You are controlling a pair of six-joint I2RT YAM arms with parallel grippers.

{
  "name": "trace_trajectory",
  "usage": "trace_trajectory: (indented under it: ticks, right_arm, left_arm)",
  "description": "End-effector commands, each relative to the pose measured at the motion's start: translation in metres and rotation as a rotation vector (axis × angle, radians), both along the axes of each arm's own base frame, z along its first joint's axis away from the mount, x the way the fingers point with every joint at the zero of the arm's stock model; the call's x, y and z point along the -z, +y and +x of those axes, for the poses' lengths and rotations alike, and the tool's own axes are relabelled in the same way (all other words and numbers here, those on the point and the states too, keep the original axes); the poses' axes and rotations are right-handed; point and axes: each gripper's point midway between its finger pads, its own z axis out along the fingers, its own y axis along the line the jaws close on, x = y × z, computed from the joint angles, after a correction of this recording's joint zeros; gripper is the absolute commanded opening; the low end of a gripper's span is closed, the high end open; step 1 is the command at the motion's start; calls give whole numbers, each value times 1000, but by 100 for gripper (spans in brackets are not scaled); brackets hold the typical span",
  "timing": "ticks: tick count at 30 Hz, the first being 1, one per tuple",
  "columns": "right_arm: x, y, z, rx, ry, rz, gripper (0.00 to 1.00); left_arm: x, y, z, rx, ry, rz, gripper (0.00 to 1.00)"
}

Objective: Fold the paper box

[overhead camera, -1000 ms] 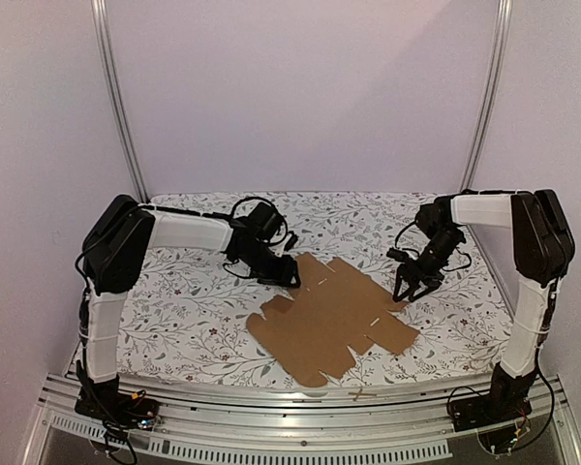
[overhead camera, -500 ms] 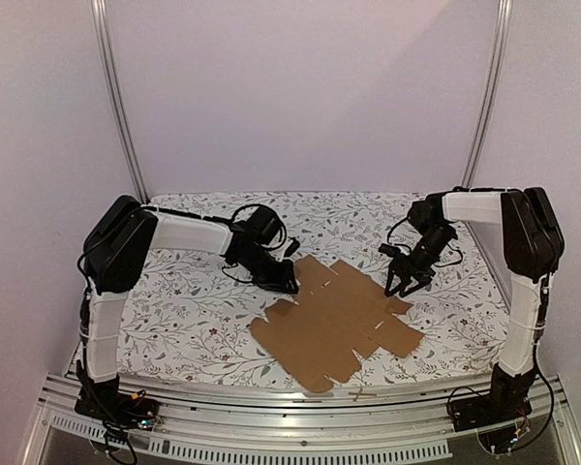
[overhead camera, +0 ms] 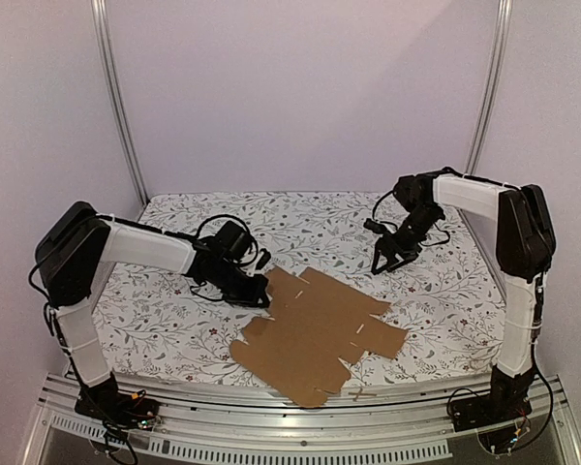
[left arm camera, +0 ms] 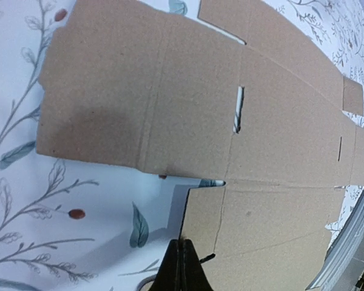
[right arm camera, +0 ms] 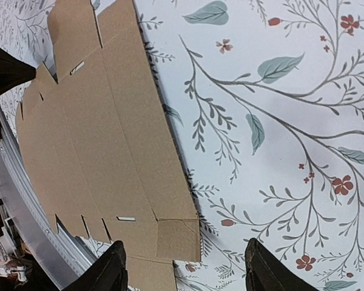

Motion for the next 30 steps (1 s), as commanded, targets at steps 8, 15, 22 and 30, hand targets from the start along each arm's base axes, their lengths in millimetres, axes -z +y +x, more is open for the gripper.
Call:
trace_trajectory:
  ticks: [8, 15, 22, 30]
  right_arm:
    - [22, 114, -56, -284, 69, 89, 59]
    - [60, 126, -63, -267, 138, 45, 48]
    - [85, 120, -67, -236, 184, -1, 39]
    - [92, 117, -71, -238, 194, -6, 38]
  left_arm:
    - [-28, 27, -14, -86, -57, -46, 0]
    - [-24, 17, -27, -56, -7, -124, 4]
    - [-29, 4, -42, -2, 40, -213, 28]
    - [-33, 1, -44, 20, 53, -236, 29]
